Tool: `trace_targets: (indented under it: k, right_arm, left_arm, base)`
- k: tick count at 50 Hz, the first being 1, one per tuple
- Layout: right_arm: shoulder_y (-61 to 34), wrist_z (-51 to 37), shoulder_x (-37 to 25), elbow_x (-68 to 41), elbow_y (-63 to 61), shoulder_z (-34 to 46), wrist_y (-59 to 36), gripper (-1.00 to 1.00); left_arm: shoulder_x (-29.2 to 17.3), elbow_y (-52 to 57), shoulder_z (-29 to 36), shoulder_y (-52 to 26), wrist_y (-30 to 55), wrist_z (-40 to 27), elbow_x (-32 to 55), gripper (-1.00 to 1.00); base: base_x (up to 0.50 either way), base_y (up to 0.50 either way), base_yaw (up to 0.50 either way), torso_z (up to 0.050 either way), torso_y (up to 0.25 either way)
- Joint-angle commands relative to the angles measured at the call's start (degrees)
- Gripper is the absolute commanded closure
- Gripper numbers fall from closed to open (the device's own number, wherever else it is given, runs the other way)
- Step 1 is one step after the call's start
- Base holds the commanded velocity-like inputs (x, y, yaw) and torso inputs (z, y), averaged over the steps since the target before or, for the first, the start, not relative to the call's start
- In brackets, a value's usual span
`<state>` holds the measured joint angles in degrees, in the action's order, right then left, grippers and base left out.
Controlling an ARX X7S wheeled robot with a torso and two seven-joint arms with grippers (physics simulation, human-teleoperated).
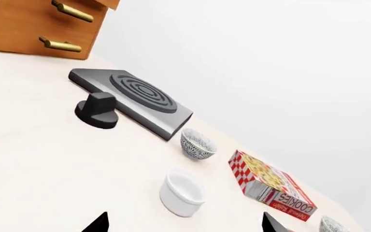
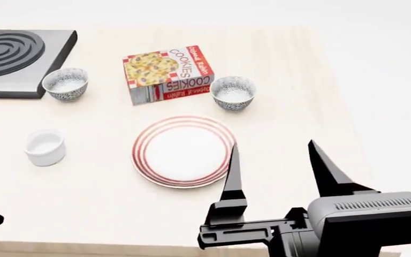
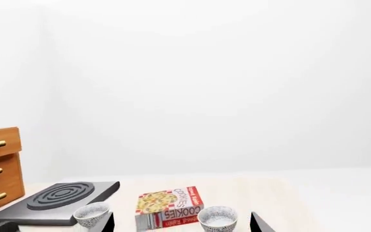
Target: Pick the akita bowl next to the plate and place it on the plate.
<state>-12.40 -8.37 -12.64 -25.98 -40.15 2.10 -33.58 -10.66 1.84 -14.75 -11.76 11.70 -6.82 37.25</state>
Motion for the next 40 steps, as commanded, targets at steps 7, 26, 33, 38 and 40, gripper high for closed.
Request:
trace_targets:
  k: [7,26,33,38,40]
  right_arm:
    - [-0.1,0.2,-0.8,0.0,0.9,1.5,0.3,-1.0]
    - [-0.2,-0.6,-1.2,0.0,0.8,2.1,0.7,-1.0]
    - [-0.2,-0.9,-1.3,-0.1,0.9,2.3,0.7,-1.0]
    - [-0.3,-1.0,-1.5,-0.3,0.9,2.4,0.8,-1.0]
    - [-0.3,-1.0,-1.5,-0.2,1.0,2.5,0.9,-1.0]
  left_arm:
    - [-0.3,-0.9,0.5,-0.3,-0.7,0.0,0.2,-1.0]
    - [-0.6,-0.6,0.6,0.0,-0.7,-0.6,0.9,-1.0]
    - [-0.3,-2.6,0.8,0.1,-2.6,0.6,0.4,-1.0]
    - [-0.6,-1.8,0.9,0.1,-1.9,0.0,0.8,-1.0]
    - [-1.0,0.5,1.0,0.2,-0.2,-1.5,1.5,-1.0]
  base:
    - [0.5,0.0,0.0,0.0,0.0]
    - [0.5,0.0,0.0,0.0,0.0]
    - [0.5,0.0,0.0,0.0,0.0]
    - [0.5,0.0,0.0,0.0,0.003]
    - [0.5,0.0,0.0,0.0,0.0]
